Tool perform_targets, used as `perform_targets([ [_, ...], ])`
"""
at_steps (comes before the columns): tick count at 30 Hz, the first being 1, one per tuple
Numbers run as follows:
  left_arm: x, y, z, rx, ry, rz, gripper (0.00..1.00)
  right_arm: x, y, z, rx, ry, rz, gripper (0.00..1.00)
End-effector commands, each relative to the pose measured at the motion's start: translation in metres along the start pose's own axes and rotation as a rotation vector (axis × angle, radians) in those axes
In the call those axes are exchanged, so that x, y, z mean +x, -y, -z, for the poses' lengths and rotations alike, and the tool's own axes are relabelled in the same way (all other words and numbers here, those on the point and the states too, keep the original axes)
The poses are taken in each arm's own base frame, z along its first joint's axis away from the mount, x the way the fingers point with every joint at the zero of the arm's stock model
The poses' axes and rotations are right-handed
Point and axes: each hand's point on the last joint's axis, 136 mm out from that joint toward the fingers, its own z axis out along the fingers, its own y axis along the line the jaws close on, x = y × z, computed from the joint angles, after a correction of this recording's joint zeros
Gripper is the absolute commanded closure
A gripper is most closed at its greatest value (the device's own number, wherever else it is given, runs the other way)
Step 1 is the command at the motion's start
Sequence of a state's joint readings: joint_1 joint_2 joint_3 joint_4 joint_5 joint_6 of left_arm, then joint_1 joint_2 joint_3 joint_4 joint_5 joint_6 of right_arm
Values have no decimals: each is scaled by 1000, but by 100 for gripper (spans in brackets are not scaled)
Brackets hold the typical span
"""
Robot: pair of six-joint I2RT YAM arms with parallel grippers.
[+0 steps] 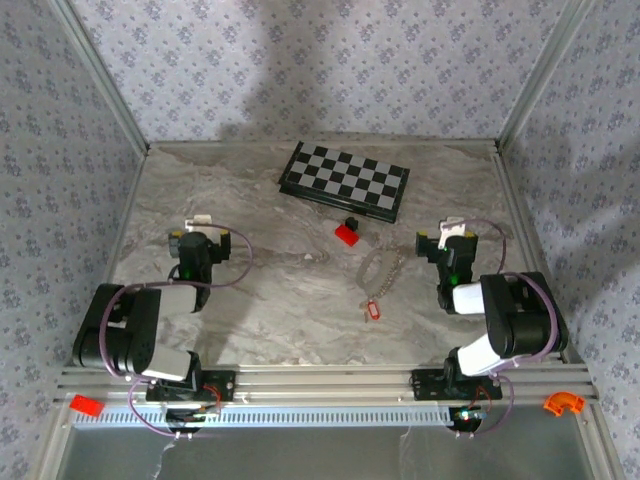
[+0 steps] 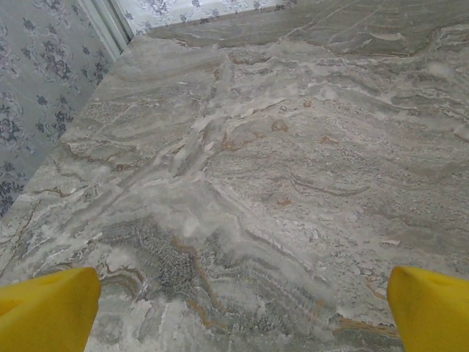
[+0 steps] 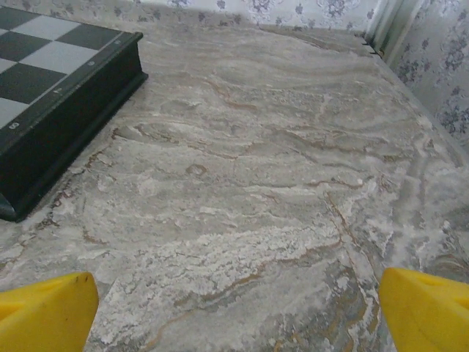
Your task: Put the keys on the keyring
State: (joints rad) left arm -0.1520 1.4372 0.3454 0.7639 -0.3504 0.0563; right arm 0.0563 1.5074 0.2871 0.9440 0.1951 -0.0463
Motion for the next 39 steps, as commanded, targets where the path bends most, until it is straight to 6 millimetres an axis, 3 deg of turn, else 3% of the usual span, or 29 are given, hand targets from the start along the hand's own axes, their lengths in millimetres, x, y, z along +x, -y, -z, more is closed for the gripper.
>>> perform_targets([
  [1, -24, 1, -5, 5, 80, 14, 0, -12, 0, -6, -5, 38, 13, 0],
  [12, -22, -6, -7, -1, 74, 55, 0, -9, 7, -15, 9, -16, -28, 0],
  [23, -6, -17, -20, 0, 39, 129, 0, -8, 16, -15, 23, -20, -69, 0],
  [39, -6, -24, -25, -5, 21, 167, 0, -10, 18, -16, 34, -14, -63, 0],
])
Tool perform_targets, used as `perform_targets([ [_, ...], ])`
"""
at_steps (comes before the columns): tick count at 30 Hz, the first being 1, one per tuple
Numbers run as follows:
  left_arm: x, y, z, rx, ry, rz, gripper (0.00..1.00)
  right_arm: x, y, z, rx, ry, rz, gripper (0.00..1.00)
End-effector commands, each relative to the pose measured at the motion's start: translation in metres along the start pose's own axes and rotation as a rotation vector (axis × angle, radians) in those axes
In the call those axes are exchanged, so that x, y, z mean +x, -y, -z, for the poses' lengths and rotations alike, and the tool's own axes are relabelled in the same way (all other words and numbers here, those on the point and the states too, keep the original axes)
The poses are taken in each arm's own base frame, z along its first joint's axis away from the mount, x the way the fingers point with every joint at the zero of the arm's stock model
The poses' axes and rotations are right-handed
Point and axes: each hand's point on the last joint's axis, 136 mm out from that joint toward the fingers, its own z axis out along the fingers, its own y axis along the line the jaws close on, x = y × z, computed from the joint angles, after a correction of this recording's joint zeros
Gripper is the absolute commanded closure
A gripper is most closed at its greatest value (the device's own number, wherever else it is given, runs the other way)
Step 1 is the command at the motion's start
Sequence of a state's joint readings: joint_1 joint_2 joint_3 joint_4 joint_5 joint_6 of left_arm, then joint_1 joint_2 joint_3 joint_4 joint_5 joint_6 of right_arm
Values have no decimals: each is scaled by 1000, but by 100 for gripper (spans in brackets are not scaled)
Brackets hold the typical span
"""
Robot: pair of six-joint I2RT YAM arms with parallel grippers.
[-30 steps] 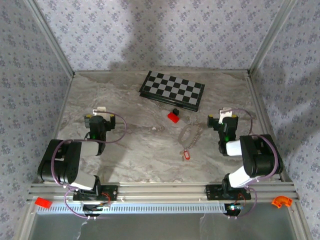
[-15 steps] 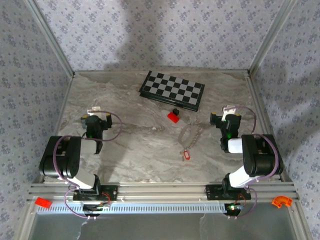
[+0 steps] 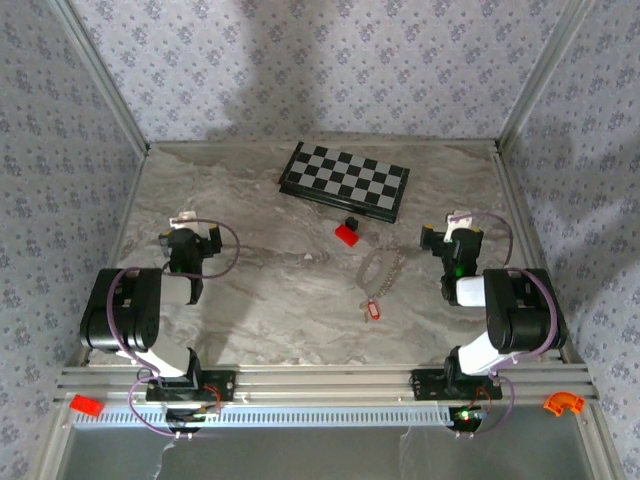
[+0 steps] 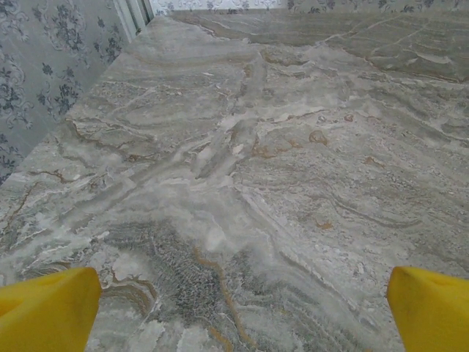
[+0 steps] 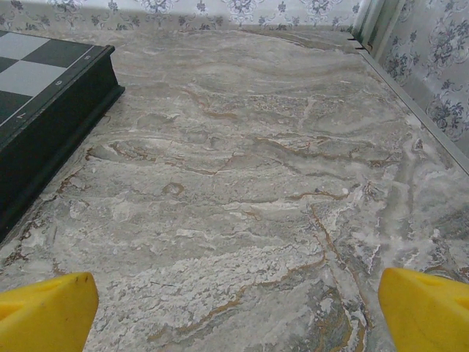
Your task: Put the keys on the keyring
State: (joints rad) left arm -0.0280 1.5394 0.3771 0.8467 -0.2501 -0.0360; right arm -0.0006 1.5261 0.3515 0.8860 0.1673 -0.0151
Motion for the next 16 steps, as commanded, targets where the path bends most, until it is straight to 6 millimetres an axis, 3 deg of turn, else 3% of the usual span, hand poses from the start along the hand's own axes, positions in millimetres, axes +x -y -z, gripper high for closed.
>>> perform_targets([
  [1, -10, 2, -2, 11, 23, 25, 0, -4, 3, -3, 10, 4, -15, 0],
  [16, -10, 1, -2, 10, 23, 25, 0, -3, 2, -3, 9, 2, -14, 0],
])
